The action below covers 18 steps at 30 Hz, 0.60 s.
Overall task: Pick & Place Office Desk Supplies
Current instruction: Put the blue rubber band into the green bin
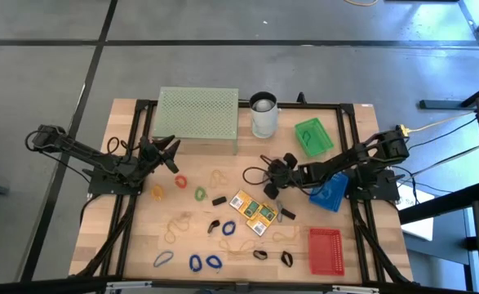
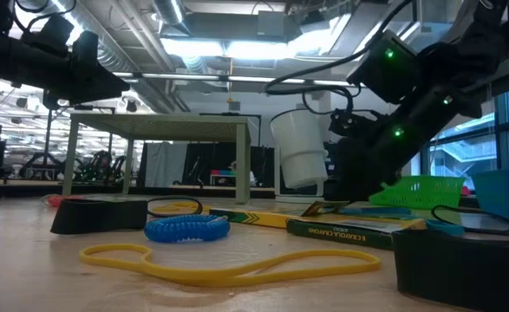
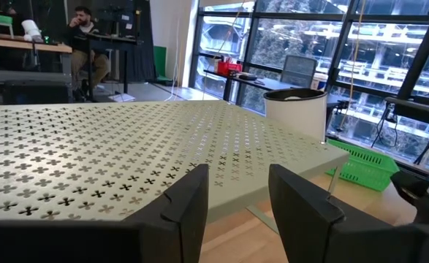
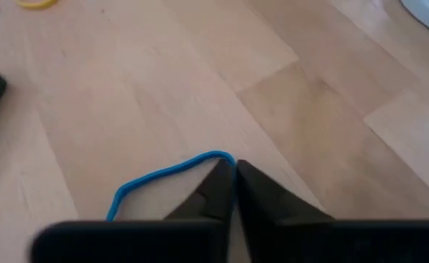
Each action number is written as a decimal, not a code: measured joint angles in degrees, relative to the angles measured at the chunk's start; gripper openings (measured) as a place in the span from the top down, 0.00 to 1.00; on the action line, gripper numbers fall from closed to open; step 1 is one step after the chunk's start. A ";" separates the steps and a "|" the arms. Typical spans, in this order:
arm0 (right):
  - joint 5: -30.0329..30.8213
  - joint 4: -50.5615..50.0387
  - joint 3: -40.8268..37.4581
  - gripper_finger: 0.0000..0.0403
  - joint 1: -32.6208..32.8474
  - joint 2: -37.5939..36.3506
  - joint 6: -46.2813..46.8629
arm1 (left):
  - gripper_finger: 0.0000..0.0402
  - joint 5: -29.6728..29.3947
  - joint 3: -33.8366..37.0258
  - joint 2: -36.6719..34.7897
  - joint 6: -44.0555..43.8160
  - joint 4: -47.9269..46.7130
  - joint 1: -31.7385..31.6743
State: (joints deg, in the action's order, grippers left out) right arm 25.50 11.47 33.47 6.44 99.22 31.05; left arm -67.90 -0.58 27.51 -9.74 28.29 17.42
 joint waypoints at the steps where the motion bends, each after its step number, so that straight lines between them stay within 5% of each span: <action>1: 0.01 0.41 -0.05 0.98 0.00 0.02 0.06 | 0.65 0.01 0.00 0.00 0.00 0.00 -0.02; 9: 1.59 12.61 0.31 0.99 -0.17 0.50 -5.51 | 0.65 0.01 0.00 0.01 0.00 0.00 0.00; 18: 5.34 16.60 10.79 0.99 -0.07 0.35 -21.10 | 0.65 0.01 0.00 0.00 0.00 0.00 0.00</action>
State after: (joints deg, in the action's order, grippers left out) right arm 30.83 28.08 44.26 6.37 99.57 9.95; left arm -67.89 -0.58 27.51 -9.74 28.29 17.43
